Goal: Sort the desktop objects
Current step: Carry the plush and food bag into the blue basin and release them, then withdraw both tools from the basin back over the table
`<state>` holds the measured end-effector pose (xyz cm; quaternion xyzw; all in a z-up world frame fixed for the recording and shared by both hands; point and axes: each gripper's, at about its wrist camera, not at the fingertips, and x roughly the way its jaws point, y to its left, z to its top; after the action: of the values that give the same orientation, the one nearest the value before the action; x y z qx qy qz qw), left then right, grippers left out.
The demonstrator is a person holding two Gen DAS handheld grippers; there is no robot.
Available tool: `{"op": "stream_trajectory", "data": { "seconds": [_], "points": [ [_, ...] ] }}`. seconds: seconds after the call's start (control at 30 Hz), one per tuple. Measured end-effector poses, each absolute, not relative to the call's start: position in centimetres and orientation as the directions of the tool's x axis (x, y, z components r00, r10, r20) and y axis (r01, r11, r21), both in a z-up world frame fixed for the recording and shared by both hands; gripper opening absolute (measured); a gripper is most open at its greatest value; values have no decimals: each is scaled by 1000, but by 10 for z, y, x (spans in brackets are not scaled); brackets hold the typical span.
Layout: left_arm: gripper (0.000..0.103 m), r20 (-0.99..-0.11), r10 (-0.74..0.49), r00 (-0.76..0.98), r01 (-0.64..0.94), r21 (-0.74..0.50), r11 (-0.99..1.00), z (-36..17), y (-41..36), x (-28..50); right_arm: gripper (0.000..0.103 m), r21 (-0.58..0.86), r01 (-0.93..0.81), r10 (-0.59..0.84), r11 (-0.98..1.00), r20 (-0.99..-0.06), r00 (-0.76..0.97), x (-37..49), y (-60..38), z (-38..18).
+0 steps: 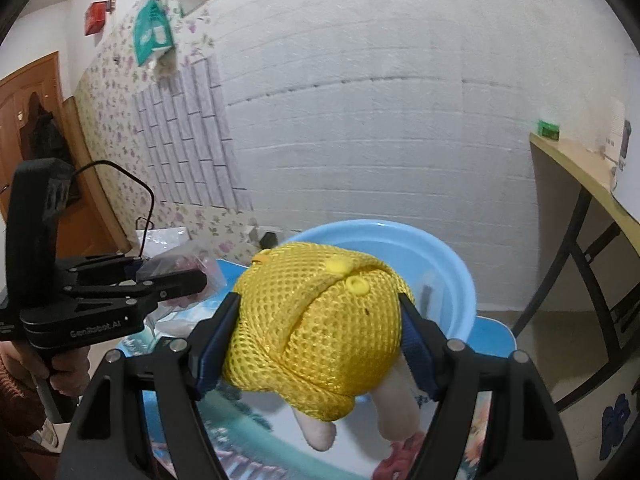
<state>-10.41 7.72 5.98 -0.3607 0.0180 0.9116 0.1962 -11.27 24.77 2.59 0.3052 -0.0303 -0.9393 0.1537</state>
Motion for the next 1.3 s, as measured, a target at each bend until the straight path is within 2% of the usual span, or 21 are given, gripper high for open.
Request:
{"op": "stream_trajectory", "data": {
  "seconds": [0.23,0.33,0.43,0.5,0.57,0.6,0.67,0.73,1.0,1.3],
  "points": [
    [31,-693,363,-623,-407,-108,-907,45,108,-139,76,162,262,-307,-951,-566,-765,-146,261,13],
    [33,-712,352,-607,-412,-97,-906,36,117,-150,80,176,263,-316,-949,-588,-745,-161,263,3],
    [40,-737,334,-588,-408,-87,-909,26,120,-158,85,174,264,-314,-949,-619,-720,-170,261,-11],
    [46,-746,328,-580,-405,-86,-910,22,120,-161,88,163,276,-316,-947,-616,-722,-169,260,-14],
    [61,-741,326,-586,-400,-85,-913,22,117,-160,91,150,286,-316,-947,-611,-726,-166,258,-14],
    [63,-737,322,-595,-397,-79,-915,23,117,-159,91,145,285,-312,-948,-608,-730,-165,259,-14],
    [75,-727,302,-617,-387,-53,-920,28,115,-157,95,154,284,-318,-946,-598,-736,-162,261,-12],
    [79,-718,302,-627,-382,-55,-923,33,112,-155,102,175,272,-322,-946,-587,-743,-157,266,-9],
    [84,-719,257,-646,-333,-38,-942,39,95,-135,102,209,242,-319,-947,-558,-766,-129,270,-1],
    [84,-757,180,-628,-245,-27,-969,27,73,-115,102,235,267,-355,-935,-595,-721,-110,258,-20]
  ]
}}
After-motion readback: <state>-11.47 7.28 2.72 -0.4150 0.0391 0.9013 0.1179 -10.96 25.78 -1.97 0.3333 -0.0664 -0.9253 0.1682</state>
